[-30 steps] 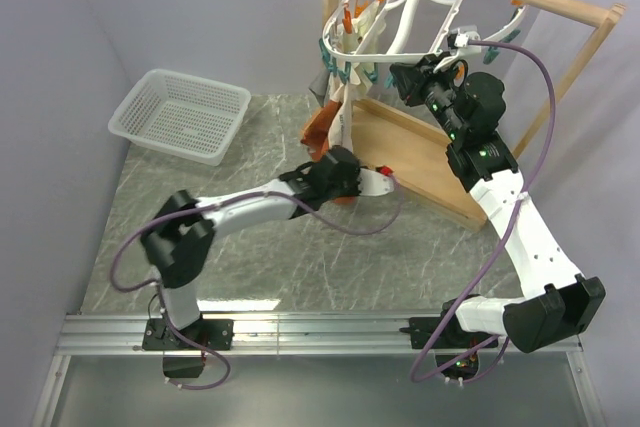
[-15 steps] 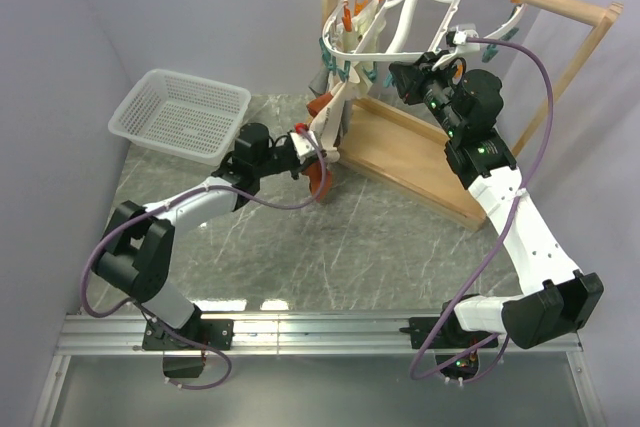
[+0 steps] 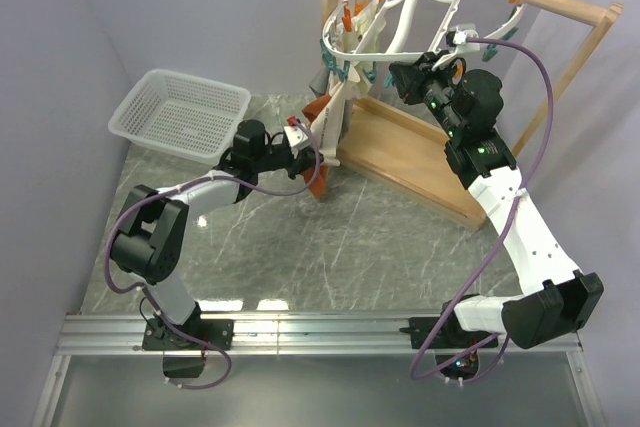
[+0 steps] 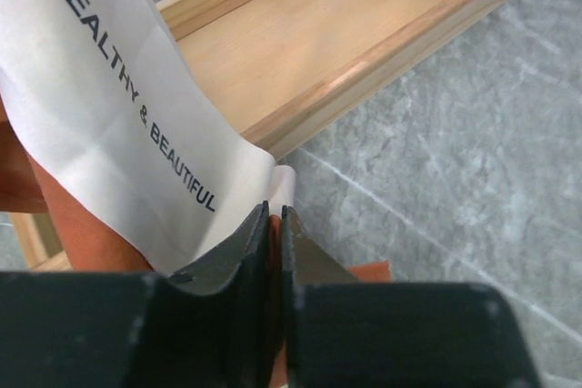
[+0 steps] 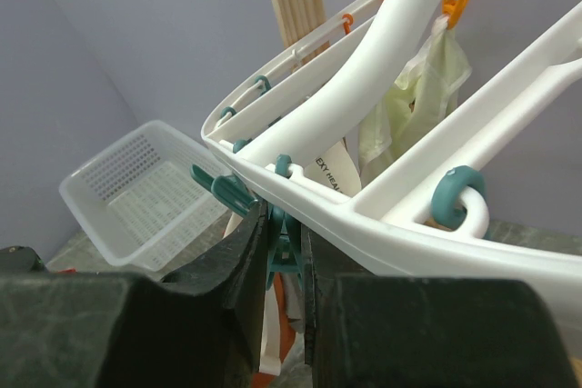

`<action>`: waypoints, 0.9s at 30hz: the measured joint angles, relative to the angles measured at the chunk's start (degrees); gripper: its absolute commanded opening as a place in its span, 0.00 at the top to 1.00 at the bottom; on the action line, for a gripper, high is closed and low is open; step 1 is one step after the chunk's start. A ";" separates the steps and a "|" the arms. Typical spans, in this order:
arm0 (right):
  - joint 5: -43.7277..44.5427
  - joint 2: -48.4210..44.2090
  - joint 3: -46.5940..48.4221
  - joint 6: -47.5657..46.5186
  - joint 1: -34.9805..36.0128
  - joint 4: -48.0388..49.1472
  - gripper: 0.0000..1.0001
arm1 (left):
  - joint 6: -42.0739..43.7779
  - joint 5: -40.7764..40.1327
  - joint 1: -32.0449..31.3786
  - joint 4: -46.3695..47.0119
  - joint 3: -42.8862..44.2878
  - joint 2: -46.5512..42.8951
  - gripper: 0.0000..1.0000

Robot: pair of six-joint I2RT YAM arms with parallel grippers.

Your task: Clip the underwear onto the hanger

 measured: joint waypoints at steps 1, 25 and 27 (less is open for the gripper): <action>0.00 0.00 0.00 0.00 -0.02 0.00 1.00 | 0.68 0.13 0.02 -0.13 0.00 0.00 0.79; 0.00 0.00 0.00 0.00 -0.02 0.00 1.00 | 37.51 -14.69 -5.97 -2.73 -4.66 -1.05 0.31; 0.00 0.00 0.00 0.00 -0.02 0.00 1.00 | 37.11 -15.43 -7.37 -0.15 -7.80 -2.27 0.24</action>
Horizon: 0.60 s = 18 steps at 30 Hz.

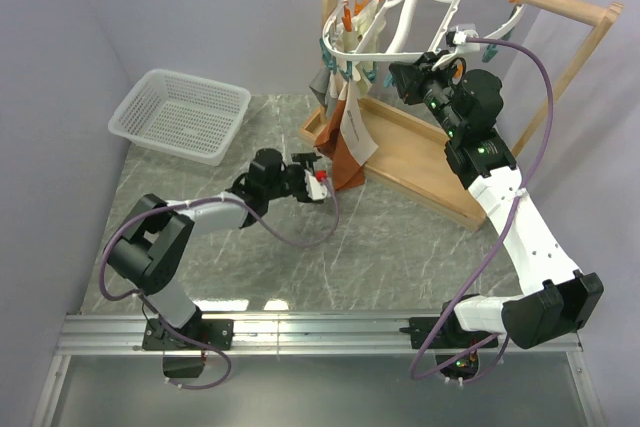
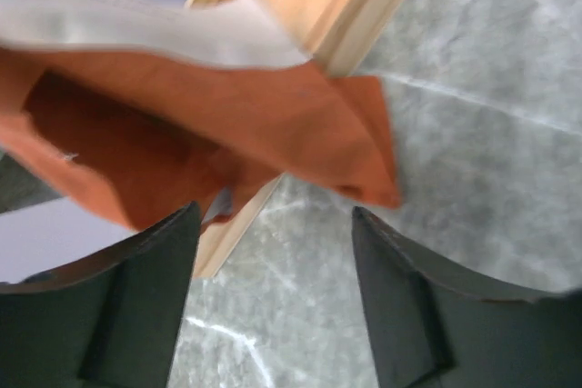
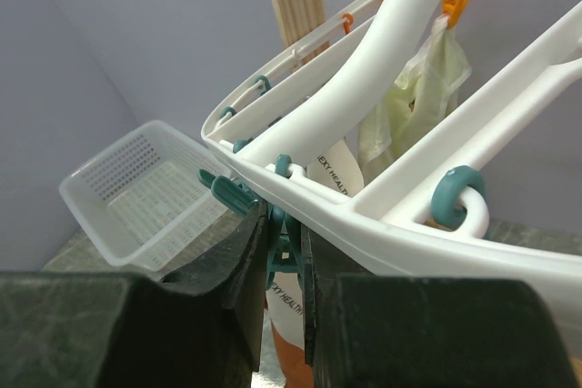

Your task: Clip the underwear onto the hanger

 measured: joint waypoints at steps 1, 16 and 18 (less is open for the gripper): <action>0.02 0.00 0.00 0.00 0.00 0.00 1.00 | -0.33 -1.25 -1.22 1.97 -1.79 -0.63 0.24; 0.04 0.00 0.00 0.04 0.00 -0.04 1.00 | -6.40 -32.41 -21.75 18.99 1.42 8.96 0.17; 0.07 0.00 0.00 0.04 0.00 -0.02 1.00 | -6.49 -37.40 -22.62 19.30 5.79 12.66 0.16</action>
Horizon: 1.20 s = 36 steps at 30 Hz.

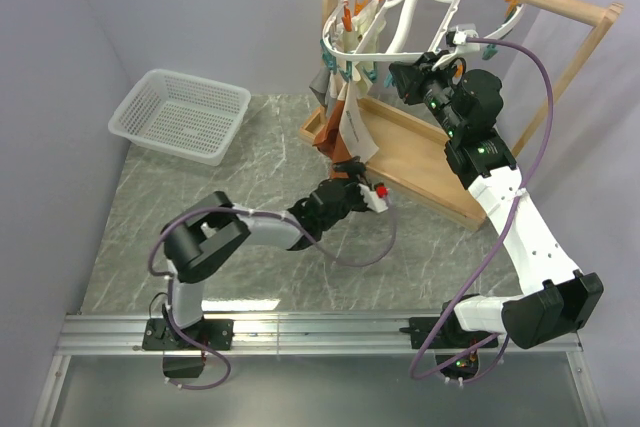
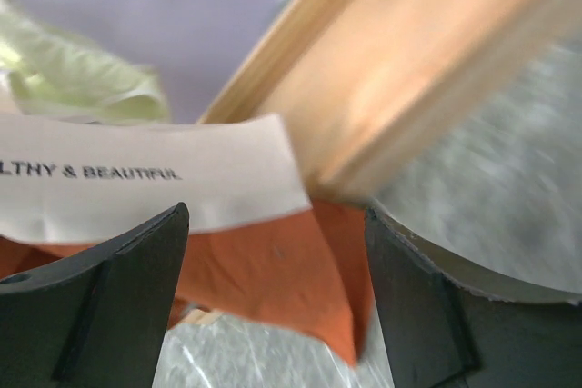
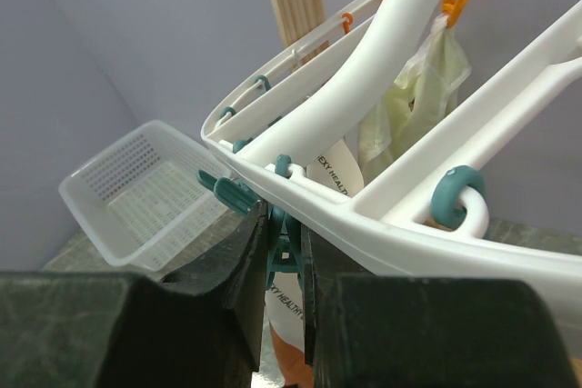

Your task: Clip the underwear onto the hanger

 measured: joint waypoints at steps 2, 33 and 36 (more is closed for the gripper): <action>0.00 0.00 -0.02 0.00 0.00 -0.02 1.00 | 0.24 -4.76 -0.63 0.98 3.98 3.72 0.15; 0.17 0.00 -0.13 0.24 0.00 0.02 1.00 | 12.39 -35.17 0.55 -2.64 35.34 30.45 0.15; 0.17 0.00 -0.13 0.22 0.00 0.02 1.00 | 12.61 -35.45 1.31 -3.13 35.87 30.64 0.33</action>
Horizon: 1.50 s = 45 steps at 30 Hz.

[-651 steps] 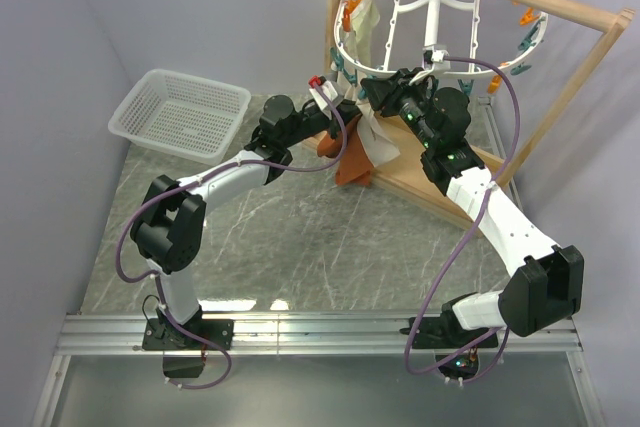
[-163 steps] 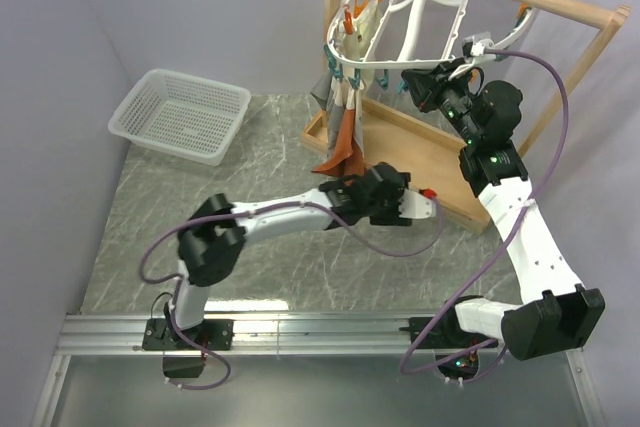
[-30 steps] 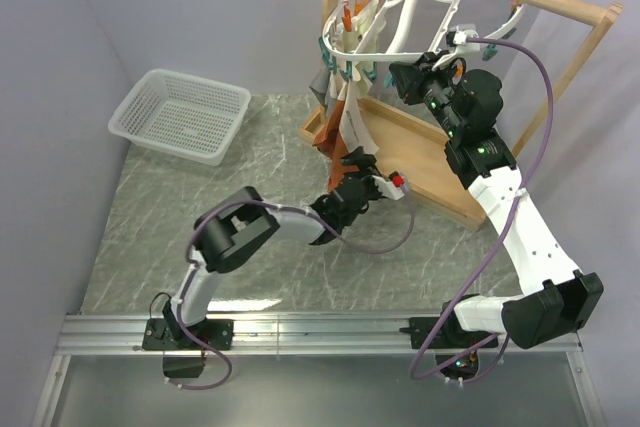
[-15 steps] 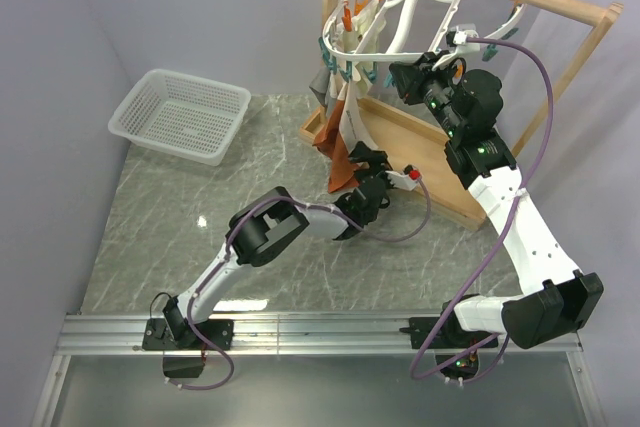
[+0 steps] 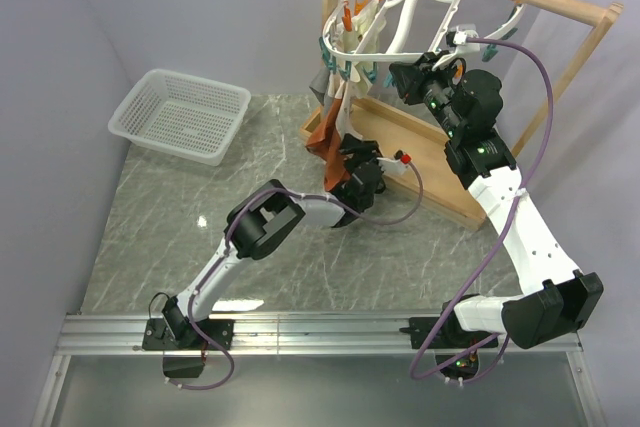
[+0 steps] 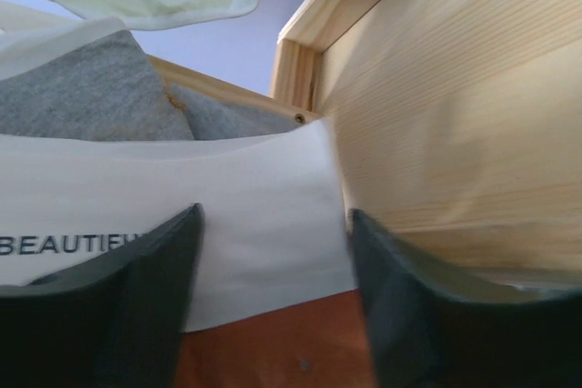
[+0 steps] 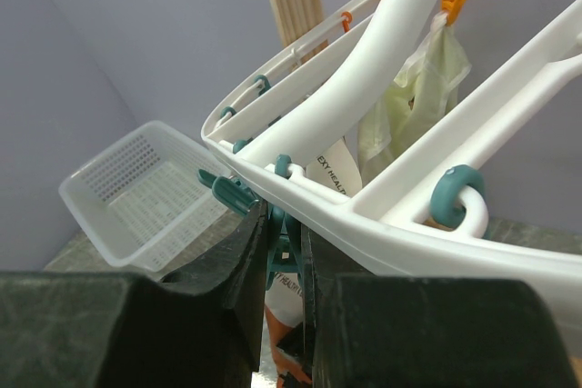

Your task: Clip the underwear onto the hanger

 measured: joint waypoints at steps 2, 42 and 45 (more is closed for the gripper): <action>0.00 0.00 0.00 0.00 0.00 0.00 1.00 | 0.13 0.09 0.20 0.37 -0.15 -0.02 0.51; -0.31 -0.15 -0.20 -0.02 0.00 0.20 1.00 | -48.11 56.46 12.57 5.22 -37.22 -45.77 1.00; -0.50 -0.15 -0.20 0.02 0.00 0.24 1.00 | -48.72 57.53 12.59 6.84 -35.45 -45.77 1.00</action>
